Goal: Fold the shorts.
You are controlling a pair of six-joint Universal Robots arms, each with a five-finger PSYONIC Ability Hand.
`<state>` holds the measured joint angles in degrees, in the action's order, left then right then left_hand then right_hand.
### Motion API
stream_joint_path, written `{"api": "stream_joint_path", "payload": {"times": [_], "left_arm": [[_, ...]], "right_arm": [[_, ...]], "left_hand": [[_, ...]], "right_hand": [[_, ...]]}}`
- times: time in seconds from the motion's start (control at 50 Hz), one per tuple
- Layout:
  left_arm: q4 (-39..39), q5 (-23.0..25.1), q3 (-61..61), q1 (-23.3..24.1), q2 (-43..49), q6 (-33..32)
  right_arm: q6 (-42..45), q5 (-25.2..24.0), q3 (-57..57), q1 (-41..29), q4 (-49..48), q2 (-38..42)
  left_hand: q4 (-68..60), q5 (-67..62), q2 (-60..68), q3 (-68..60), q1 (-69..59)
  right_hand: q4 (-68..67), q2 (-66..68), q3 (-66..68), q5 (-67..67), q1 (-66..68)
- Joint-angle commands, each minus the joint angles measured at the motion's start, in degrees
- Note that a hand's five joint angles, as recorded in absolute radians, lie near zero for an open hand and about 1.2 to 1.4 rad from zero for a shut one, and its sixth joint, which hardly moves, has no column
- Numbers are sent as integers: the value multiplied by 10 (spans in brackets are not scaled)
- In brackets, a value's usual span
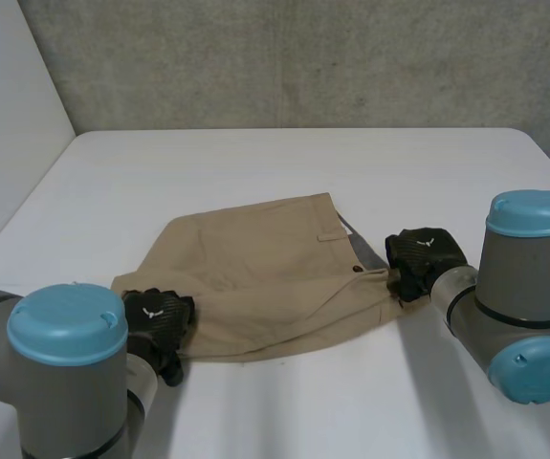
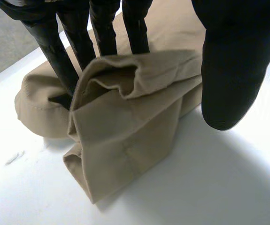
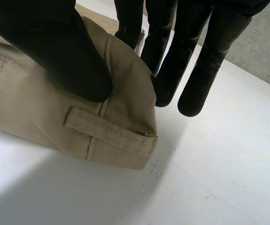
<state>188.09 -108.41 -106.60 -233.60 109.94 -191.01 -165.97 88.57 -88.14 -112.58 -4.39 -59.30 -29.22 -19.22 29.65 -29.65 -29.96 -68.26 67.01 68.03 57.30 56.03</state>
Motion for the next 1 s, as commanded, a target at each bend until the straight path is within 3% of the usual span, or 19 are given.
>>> {"api": "stream_joint_path", "payload": {"times": [0.02, 0.82, 0.9, 0.92, 0.94, 1.0], "left_arm": [[22, 0, -1, -15, 9, -2], [-57, 7, 11, 6, -39, 2], [-65, 7, 13, 6, -39, 2], [-70, 10, 13, 7, -40, 2], [-73, 12, 14, 8, -42, 2], [-86, 28, 18, 10, -64, 2]], "right_arm": [[2, -1, -3, 0, 0, 0], [34, 2, -8, -9, 1, 1], [35, 2, -8, -9, 1, 0], [35, 2, -9, -9, 1, 0], [36, 2, -9, -9, 1, 0], [49, 2, -10, -9, 2, 0]], "left_hand": [[-166, -166, 162, -162, -159], [-175, -175, 171, -171, -168], [-262, -262, 258, -258, -255], [-434, -434, 430, -430, -427], [-507, -507, 503, -503, -500], [-508, -508, 503, -503, -500]], "right_hand": [[-117, 130, 120, 127, 240], [-117, 130, 120, 127, 240], [-117, 130, 120, 127, 240], [-117, 130, 120, 127, 240], [-117, 130, 120, 127, 240], [-117, 130, 120, 127, 240]]}}
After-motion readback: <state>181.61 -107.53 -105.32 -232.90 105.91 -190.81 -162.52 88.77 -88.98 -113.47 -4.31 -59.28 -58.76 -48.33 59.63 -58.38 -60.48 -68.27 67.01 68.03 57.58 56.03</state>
